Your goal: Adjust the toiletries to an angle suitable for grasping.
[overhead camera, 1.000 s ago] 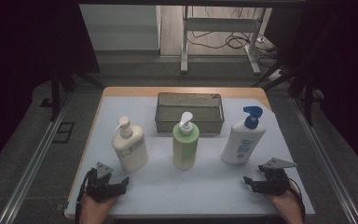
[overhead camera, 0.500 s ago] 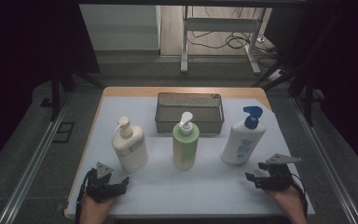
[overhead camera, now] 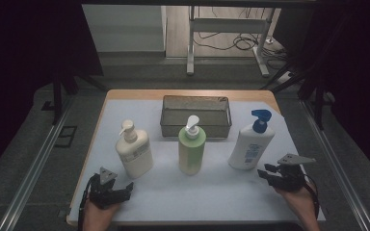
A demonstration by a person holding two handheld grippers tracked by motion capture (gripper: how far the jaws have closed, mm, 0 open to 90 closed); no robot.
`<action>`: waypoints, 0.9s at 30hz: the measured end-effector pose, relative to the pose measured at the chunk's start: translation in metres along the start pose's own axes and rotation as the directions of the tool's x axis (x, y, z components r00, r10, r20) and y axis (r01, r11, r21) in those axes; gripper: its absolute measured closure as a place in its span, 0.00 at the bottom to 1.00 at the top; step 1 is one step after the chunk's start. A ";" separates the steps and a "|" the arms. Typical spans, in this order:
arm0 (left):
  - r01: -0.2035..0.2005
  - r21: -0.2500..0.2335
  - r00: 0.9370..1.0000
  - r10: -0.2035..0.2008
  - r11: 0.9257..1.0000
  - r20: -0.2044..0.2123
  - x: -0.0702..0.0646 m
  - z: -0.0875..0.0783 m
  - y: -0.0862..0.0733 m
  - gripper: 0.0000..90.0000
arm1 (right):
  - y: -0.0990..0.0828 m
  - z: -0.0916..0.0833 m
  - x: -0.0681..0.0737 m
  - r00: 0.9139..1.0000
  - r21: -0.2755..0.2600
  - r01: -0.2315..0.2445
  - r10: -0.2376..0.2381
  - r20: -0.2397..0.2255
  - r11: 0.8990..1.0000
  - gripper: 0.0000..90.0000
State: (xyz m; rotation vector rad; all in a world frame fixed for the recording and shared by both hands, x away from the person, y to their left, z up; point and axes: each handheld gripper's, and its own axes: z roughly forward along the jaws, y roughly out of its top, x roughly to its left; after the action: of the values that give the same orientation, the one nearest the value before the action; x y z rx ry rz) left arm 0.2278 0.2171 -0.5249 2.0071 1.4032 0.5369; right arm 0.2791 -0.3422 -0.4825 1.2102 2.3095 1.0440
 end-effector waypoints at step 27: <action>-0.003 0.000 1.000 0.003 1.000 0.000 0.000 0.000 0.000 0.15 | 0.031 0.031 -0.042 0.997 -0.018 -0.072 0.072 0.012 0.997 1.00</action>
State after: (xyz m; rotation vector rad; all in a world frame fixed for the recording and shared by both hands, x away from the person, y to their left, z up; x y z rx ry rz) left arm 0.2276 0.2174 -0.5249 2.0093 1.4000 0.5386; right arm 0.3392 -0.3505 -0.4826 1.2981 2.2580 1.0757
